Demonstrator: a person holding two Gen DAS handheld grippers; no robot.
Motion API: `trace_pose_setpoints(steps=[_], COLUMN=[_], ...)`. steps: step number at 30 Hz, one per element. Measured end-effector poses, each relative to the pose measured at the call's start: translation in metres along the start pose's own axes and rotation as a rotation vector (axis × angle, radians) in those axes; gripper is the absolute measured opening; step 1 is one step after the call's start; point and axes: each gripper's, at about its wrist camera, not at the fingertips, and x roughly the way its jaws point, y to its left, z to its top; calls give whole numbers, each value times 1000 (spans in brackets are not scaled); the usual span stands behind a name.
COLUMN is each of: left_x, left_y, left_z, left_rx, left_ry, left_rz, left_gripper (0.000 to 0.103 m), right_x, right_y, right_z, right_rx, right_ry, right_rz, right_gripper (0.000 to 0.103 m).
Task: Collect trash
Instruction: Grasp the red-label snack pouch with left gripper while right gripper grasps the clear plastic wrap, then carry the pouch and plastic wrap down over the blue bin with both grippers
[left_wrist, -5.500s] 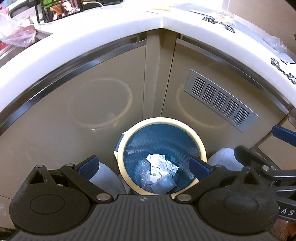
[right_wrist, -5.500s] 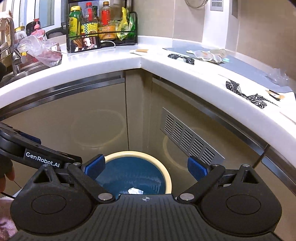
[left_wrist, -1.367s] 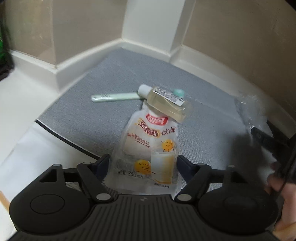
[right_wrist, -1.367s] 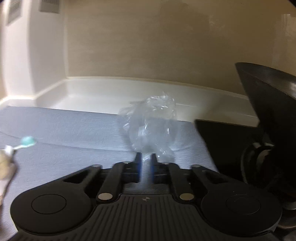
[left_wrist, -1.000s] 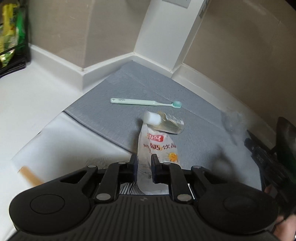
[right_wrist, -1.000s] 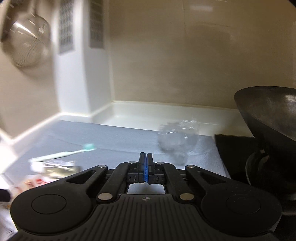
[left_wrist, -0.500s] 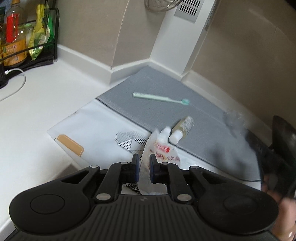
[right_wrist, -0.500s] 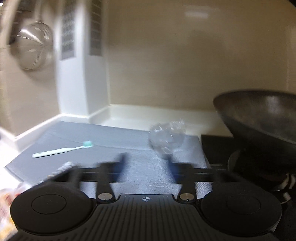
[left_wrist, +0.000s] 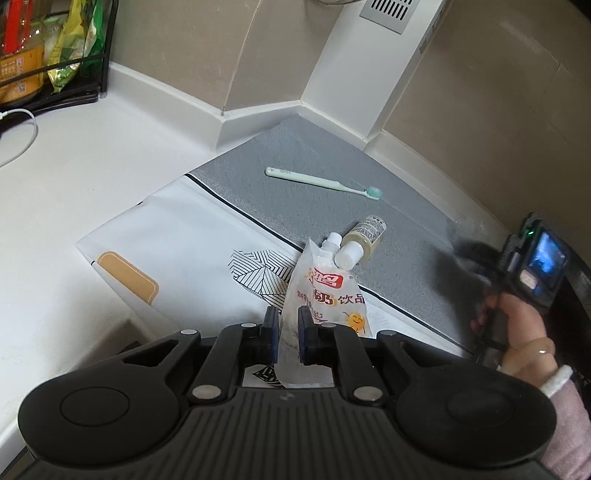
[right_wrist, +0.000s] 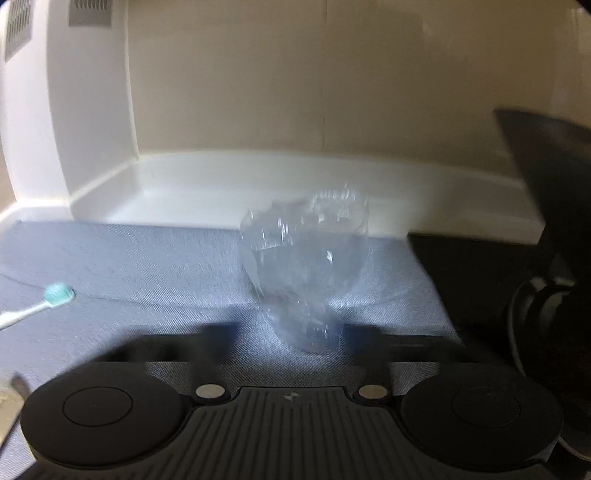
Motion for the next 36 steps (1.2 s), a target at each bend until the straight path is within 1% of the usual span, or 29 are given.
trace_pose_setpoints(steps=[1, 2, 5, 8, 10, 11, 12, 15, 17, 21, 25, 28, 33, 36], left_x=[-2, -6, -24, -53, -75, -86, -96, -117, -126, -139, -150, -160, -187, -202], left_y=[1, 2, 1, 0, -1, -1, -1, 1, 2, 4, 5, 5, 11, 16], left_z=[1, 2, 4, 3, 1, -2, -4, -13, -19, -30, -39, -46, -63, -79], left_rx=[-10, -21, -46, -60, -58, -60, -63, -78, -83, -92, -100, -97, -92, -79], left_ry=[-3, -9, -42, -84, -122, -138, -153, -176, -186, -200, -207, -207, -218, -219], left_rz=[-6, -12, -27, -49, -47, -46, -47, -36, -32, -27, -24, -25, -29, -4], left_gripper=[10, 10, 9, 7, 6, 6, 1, 1, 1, 1, 1, 1, 1, 0], right_x=[-6, -17, -63, -120, -156, -174, -190, -227, -245, -263, -277, -290, -323, -346], right_y=[4, 5, 2, -5, -12, -15, -17, -22, -22, -32, -39, -38, -41, -39], right_z=[-2, -6, -16, -31, -42, -49, -56, -73, -82, -88, -94, -99, -115, -126], right_rx=[-41, -63, -39, -40, -46, -50, -61, -96, -144, -150, -171, -195, -244, -278], right_ry=[-14, -48, -116, -205, -259, -287, -312, -360, -395, -372, -374, -381, -388, -388], right_rz=[-33, -16, 81, 176, 227, 246, 264, 299, 308, 345, 372, 416, 552, 654], right_gripper=[0, 0, 0, 0, 0, 0, 0, 0, 0, 0, 0, 0, 0, 0])
